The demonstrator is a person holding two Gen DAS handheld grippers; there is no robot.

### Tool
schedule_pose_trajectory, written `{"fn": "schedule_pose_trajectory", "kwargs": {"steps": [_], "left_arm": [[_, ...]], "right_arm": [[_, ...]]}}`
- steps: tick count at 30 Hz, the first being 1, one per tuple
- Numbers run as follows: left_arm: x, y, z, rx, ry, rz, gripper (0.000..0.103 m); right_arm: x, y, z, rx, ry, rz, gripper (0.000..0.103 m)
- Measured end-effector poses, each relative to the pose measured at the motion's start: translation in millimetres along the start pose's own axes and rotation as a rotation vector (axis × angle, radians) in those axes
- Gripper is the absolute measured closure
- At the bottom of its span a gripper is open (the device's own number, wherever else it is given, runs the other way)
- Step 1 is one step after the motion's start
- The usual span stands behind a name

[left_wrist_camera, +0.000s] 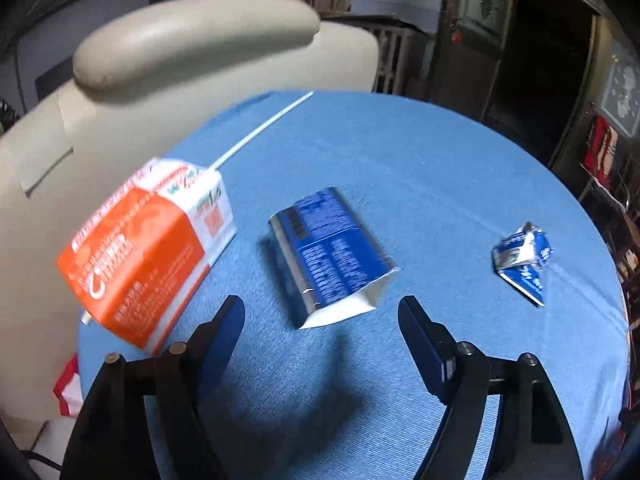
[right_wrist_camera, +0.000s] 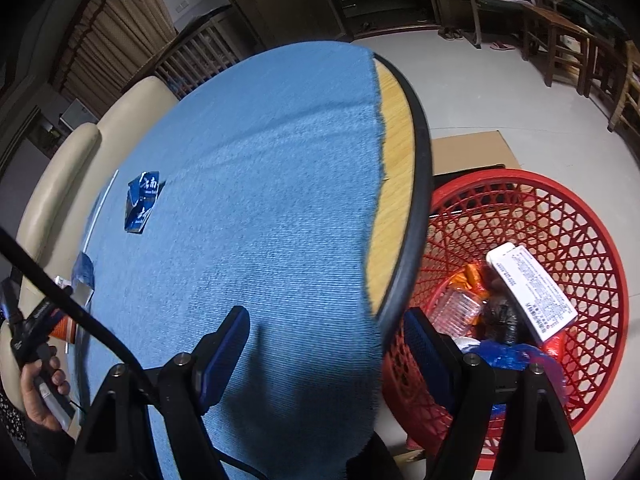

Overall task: Collect trash
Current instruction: 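Grasp the blue-and-white toothpaste box on the table with the left gripper, then grasp the crumpled blue foil wrapper with the right gripper while the left holds the box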

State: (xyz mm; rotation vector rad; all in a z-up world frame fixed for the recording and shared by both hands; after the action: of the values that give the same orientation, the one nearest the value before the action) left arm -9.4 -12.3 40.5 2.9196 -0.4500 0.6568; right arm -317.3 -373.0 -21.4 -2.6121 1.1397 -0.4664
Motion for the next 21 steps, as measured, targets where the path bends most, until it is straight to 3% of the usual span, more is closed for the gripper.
{"fn": "schedule_pose_trajectory", "kwargs": {"steps": [2,11,12,14,19,21], "left_arm": [[6,2,3,0.028,0.003,-0.012,0.015],[45,13,48,0.139,-0.064,-0.084,0.015],[45,11,54,0.121,-0.083,-0.091,0.016],[48,9,62,0.080,-0.078,-0.104,0.040],[32,14,53,0.049,-0.049,-0.053,0.042],[17,15,44,0.036,-0.046,-0.043,0.042]], "right_arm": [[0,-1,1,-0.002,0.002,-0.001,0.018],[-1,6,-10,0.001,0.029,0.008,0.018],[-1,6,-13,-0.008,0.040,0.005,0.018],[1,5,-19,-0.017,0.058,0.001,0.018],[18,-17,-26,-0.016,0.089,-0.043,0.018],[32,-43,-22,-0.001,0.093,-0.096,0.018]]}}
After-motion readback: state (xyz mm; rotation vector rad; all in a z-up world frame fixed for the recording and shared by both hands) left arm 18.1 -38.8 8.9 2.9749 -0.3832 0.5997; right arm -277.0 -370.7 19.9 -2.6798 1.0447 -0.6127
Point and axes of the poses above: each gripper's, at about its wrist camera, not at the fingertips, and z roughly the way its jaws point, y to its right, x to its top, the point moved 2 cm from there along z, roughly the way its jaws point, and after that the axes turned 15 degrees about -y, right-handed, at the moved point
